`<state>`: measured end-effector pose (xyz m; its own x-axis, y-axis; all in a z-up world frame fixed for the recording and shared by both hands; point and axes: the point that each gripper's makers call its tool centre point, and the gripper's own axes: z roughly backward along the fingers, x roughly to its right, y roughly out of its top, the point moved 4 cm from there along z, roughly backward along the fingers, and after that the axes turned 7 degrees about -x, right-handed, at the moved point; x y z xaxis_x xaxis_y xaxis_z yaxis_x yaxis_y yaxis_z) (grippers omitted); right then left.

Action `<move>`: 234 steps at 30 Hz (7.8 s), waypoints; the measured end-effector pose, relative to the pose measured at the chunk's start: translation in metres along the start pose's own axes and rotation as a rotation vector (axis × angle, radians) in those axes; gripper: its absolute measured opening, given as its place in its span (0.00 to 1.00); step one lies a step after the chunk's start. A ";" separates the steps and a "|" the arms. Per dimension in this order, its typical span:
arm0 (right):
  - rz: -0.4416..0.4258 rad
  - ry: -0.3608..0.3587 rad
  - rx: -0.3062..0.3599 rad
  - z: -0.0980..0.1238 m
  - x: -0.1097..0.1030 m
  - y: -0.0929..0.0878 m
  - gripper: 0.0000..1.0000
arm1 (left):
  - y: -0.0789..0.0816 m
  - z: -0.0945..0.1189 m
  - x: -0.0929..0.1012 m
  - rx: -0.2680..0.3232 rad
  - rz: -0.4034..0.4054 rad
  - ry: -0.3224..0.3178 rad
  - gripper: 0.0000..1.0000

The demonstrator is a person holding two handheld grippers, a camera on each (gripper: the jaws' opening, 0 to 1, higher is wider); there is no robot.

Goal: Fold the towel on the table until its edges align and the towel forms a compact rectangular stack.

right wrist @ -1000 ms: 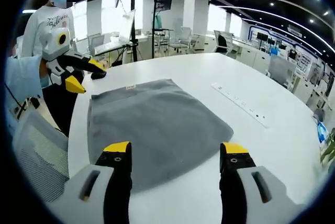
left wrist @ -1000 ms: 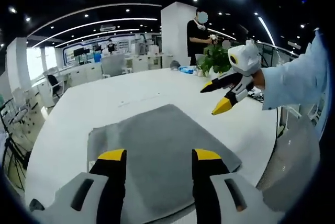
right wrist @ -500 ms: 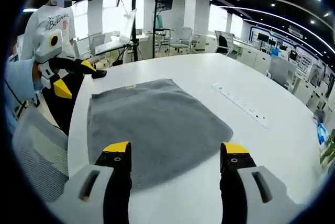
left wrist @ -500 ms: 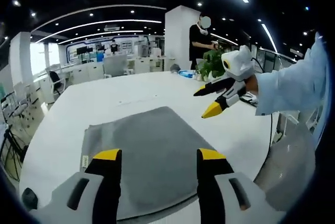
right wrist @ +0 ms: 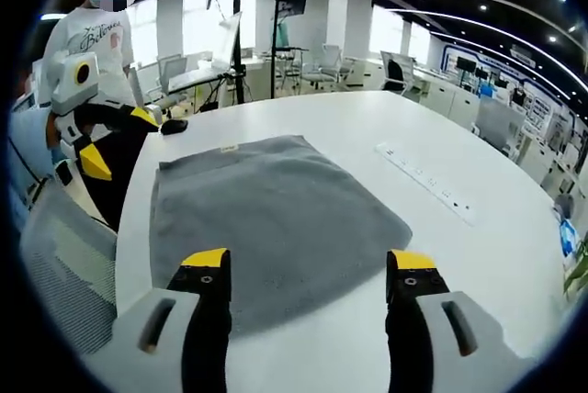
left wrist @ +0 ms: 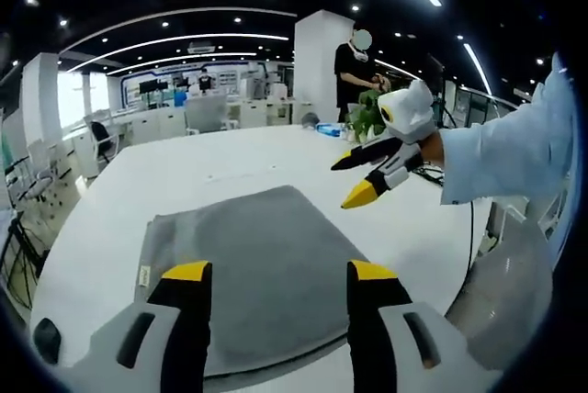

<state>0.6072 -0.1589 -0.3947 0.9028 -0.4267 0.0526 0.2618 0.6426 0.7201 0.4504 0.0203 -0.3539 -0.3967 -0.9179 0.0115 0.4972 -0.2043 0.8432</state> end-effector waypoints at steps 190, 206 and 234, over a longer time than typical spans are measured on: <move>-0.110 0.010 -0.255 -0.071 0.129 -0.047 0.00 | -0.074 -0.101 0.170 -0.321 -0.047 -0.226 0.02; -0.145 -0.055 -0.324 -0.021 0.152 -0.074 0.00 | -0.046 -0.097 0.219 -0.262 -0.076 -0.351 0.02; -0.139 -0.111 -0.339 0.013 0.157 -0.057 0.00 | -0.009 -0.075 0.211 -0.165 -0.061 -0.353 0.02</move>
<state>0.7291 -0.2709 -0.4186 0.8131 -0.5791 0.0584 0.4942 0.7399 0.4564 0.4206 -0.1970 -0.3992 -0.6563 -0.7345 0.1726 0.5703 -0.3333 0.7508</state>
